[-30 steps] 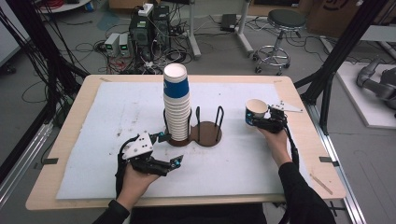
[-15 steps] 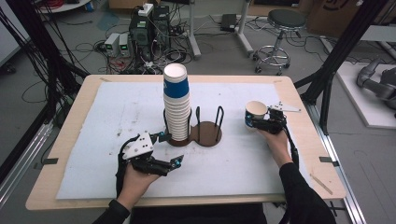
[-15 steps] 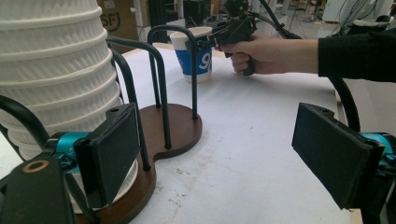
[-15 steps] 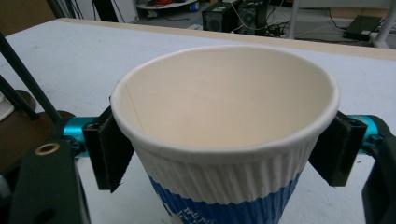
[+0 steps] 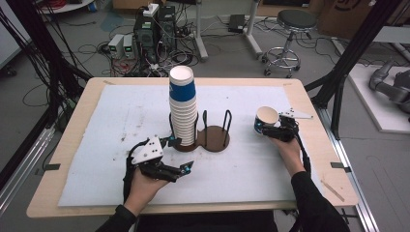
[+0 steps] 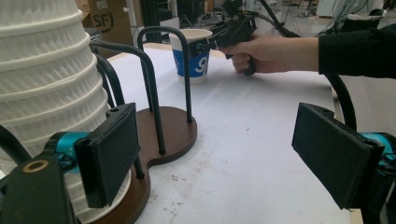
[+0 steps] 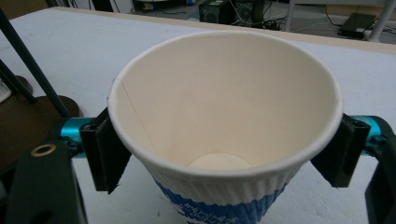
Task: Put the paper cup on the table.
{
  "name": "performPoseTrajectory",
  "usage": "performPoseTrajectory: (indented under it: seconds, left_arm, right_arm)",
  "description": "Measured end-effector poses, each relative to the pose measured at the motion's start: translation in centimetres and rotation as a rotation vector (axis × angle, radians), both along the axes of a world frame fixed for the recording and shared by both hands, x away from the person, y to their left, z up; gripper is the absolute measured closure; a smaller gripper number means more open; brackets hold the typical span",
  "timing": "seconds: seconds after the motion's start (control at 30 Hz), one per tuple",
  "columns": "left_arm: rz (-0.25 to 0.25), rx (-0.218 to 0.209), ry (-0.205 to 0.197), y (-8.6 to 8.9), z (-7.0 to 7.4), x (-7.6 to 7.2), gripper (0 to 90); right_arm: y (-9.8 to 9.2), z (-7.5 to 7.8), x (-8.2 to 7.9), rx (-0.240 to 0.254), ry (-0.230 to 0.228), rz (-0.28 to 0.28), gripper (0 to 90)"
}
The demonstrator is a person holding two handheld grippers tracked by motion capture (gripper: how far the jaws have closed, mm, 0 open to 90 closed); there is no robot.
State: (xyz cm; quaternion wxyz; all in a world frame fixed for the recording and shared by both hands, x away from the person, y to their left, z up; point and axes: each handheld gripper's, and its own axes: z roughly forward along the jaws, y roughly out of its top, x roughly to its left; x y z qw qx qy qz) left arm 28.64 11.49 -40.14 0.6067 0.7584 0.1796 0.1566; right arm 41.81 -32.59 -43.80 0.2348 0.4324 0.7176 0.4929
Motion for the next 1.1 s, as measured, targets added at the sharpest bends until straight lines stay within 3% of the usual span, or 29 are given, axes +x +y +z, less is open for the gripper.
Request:
performPoseTrajectory:
  seconds: [0.6, 1.1]
  left_arm:
    - [-0.009, 0.001, 0.003, -0.2, 0.0, 0.1, 15.1]
    - [-0.003, 0.001, 0.003, -0.1, 0.0, 0.2, 15.1]
  right_arm:
    - [0.2, 0.1, -0.3, -0.046, 0.013, -0.019, 13.6]
    - [-0.8, 1.1, -2.3, -0.071, 0.059, -0.038, 13.6]
